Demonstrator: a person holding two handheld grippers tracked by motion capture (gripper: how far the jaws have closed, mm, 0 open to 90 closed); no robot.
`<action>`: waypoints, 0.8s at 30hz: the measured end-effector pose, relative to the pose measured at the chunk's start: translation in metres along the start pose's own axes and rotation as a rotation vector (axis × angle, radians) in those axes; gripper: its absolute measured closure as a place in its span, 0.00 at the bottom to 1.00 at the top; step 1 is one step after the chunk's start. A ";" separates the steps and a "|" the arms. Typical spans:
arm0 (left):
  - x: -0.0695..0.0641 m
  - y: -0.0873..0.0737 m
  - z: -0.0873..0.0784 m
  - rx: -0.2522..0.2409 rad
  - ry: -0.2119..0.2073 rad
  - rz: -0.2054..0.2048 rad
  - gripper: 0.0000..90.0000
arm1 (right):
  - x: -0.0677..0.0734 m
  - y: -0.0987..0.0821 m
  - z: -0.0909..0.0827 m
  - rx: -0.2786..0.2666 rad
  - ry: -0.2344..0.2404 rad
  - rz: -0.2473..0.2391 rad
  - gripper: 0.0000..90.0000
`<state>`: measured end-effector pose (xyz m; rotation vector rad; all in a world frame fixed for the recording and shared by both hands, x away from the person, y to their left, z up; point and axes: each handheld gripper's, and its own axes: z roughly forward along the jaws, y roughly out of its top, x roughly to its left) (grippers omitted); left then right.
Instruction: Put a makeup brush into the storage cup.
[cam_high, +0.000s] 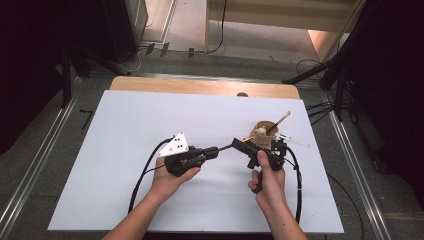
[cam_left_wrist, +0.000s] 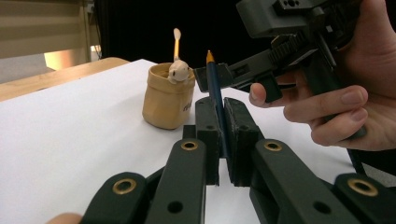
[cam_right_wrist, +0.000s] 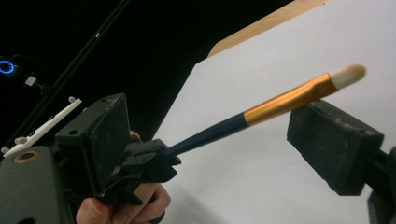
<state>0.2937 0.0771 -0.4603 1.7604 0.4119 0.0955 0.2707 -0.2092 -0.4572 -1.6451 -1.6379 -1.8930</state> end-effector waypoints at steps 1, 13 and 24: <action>0.000 0.000 0.000 0.001 0.000 0.000 0.95 | 0.000 0.000 0.000 0.000 0.000 0.003 0.17; -0.001 -0.001 0.002 -0.005 0.014 0.000 0.95 | -0.002 -0.001 0.001 -0.015 0.004 0.056 0.31; -0.002 -0.001 0.002 -0.011 0.015 0.003 0.95 | -0.004 -0.001 0.001 -0.015 0.018 0.085 0.44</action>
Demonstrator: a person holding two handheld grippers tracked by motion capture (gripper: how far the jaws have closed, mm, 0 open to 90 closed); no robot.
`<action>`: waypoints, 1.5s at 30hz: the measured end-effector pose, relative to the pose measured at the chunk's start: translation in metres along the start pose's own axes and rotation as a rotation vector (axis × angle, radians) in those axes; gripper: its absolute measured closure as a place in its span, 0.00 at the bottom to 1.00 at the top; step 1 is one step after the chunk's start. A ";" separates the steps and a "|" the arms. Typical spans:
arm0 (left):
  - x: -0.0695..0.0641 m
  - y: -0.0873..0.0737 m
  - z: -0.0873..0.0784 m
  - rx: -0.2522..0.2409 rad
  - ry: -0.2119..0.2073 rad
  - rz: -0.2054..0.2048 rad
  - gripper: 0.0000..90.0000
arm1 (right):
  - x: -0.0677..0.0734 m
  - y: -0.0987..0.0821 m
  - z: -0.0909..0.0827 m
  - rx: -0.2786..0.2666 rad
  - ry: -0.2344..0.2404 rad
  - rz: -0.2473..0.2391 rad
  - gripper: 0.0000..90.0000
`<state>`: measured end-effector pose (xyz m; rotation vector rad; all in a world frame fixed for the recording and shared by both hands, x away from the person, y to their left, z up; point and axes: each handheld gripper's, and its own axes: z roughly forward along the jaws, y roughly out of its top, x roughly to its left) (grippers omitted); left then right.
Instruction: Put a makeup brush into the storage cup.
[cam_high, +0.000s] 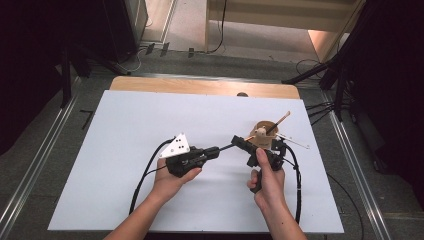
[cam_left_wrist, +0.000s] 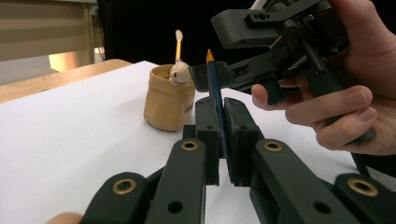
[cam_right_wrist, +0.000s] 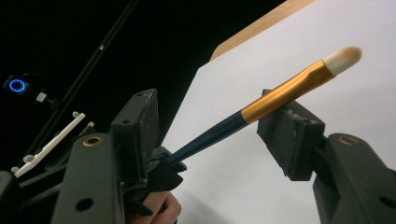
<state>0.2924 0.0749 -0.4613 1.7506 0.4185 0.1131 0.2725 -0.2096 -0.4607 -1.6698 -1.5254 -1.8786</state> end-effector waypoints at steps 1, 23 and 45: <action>0.000 0.000 0.000 -0.003 0.000 0.001 0.95 | -0.001 0.000 0.000 -0.003 0.000 0.003 0.45; -0.002 -0.002 0.002 0.009 -0.001 0.006 0.95 | -0.012 -0.003 -0.001 -0.020 0.026 0.069 0.56; 0.000 -0.003 0.004 0.026 -0.035 -0.022 0.43 | -0.014 -0.003 -0.005 -0.049 0.087 0.032 0.94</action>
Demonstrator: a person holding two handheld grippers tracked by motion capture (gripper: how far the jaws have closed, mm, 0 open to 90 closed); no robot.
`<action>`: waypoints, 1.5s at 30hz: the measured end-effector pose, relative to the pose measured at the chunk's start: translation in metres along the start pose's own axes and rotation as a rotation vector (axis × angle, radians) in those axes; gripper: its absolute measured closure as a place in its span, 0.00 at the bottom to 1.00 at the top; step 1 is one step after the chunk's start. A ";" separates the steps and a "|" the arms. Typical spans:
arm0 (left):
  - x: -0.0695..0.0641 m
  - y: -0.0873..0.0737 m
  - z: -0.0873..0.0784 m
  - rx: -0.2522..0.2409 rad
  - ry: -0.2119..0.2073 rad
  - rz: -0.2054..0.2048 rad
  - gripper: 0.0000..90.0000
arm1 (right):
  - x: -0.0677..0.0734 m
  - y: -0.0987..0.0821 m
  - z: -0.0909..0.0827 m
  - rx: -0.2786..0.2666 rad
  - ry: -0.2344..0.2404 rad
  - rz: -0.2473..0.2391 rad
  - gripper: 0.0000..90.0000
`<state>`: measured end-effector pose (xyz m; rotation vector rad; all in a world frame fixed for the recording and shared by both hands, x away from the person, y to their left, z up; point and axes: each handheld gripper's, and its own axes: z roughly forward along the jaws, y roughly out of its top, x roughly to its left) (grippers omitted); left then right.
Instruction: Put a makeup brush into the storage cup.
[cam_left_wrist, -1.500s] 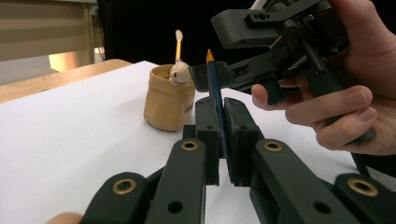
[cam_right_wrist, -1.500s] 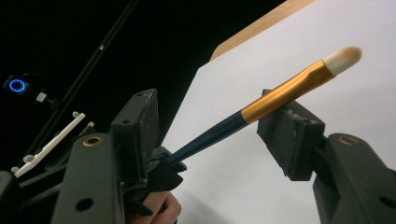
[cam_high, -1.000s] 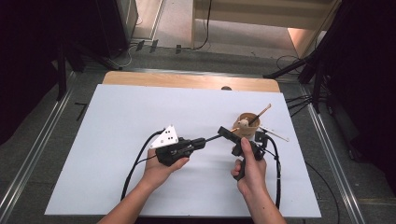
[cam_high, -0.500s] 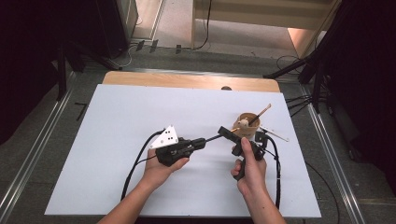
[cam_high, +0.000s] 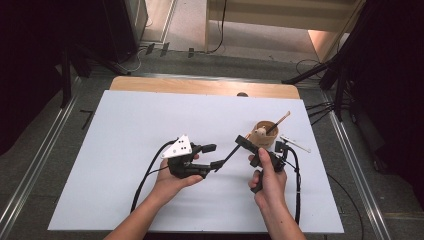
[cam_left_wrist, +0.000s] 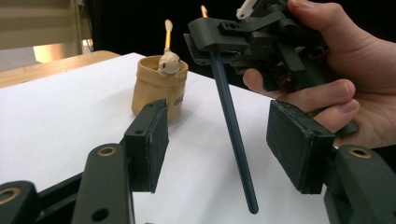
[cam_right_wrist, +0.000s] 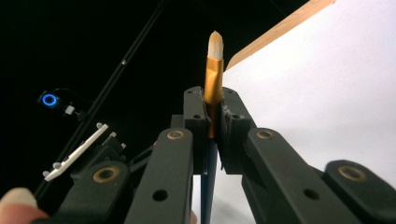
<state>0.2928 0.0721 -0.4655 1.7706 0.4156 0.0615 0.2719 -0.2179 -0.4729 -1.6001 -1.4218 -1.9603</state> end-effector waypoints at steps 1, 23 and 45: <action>0.000 0.000 0.000 -0.005 0.000 -0.007 0.42 | 0.000 0.000 0.000 -0.003 -0.003 -0.005 0.94; 0.004 0.003 -0.012 -0.003 0.086 -0.042 0.08 | 0.014 0.008 -0.007 -0.024 -0.080 -0.174 0.94; 0.016 -0.002 -0.039 -0.011 0.144 -0.056 0.00 | 0.029 0.013 -0.005 -0.024 -0.155 -0.359 0.94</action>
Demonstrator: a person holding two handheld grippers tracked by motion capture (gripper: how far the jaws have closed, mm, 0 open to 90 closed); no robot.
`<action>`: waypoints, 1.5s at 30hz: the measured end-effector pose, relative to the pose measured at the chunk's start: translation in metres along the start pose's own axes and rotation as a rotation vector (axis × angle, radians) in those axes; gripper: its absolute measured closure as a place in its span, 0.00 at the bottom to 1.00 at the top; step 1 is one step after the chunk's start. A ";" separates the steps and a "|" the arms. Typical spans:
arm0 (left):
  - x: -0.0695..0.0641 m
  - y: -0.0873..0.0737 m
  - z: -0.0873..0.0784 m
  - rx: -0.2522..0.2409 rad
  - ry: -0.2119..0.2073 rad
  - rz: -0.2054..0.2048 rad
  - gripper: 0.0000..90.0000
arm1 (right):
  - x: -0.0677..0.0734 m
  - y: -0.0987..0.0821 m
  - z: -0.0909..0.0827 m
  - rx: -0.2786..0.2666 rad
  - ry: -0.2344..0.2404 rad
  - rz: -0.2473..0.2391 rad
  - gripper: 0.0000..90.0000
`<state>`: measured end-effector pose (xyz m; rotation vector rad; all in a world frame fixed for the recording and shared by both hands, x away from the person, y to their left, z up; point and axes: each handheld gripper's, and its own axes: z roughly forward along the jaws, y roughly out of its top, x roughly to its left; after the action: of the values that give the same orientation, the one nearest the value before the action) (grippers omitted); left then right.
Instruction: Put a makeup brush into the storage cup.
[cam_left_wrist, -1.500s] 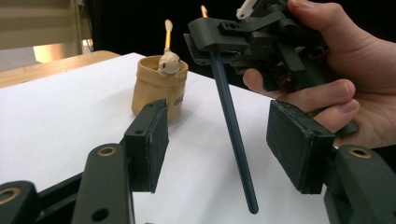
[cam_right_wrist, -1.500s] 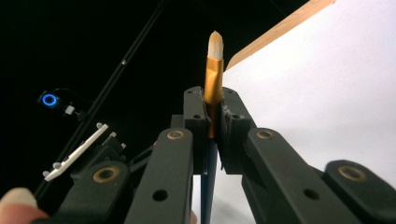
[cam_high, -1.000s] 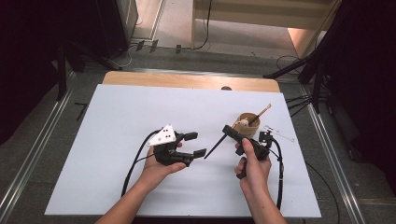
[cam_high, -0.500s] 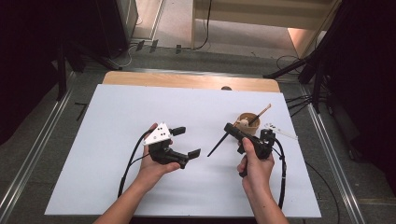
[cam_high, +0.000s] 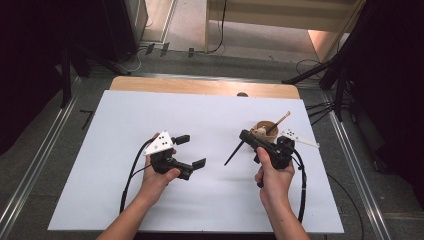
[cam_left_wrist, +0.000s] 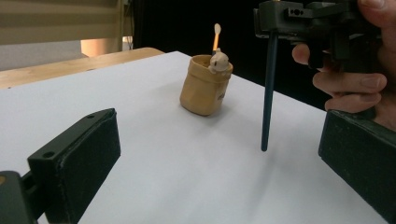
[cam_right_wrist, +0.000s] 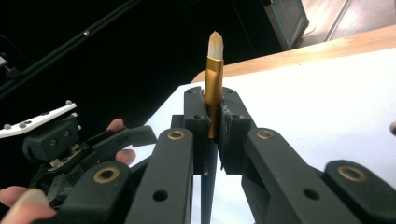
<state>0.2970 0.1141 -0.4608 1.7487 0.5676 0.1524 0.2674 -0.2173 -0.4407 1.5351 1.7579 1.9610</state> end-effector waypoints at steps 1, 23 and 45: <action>0.001 0.000 -0.002 0.001 0.002 0.002 0.00 | 0.000 0.000 0.000 0.001 -0.002 -0.002 0.94; 0.019 -0.011 -0.042 -0.004 0.074 -0.010 0.00 | 0.001 0.007 -0.009 -0.011 -0.064 -0.104 0.94; 0.027 -0.025 -0.081 0.006 0.157 -0.013 0.00 | -0.004 0.013 -0.021 -0.031 -0.121 -0.206 0.94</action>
<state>0.2813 0.2017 -0.4684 1.7480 0.6937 0.2815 0.2622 -0.2389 -0.4292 1.3704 1.7503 1.7520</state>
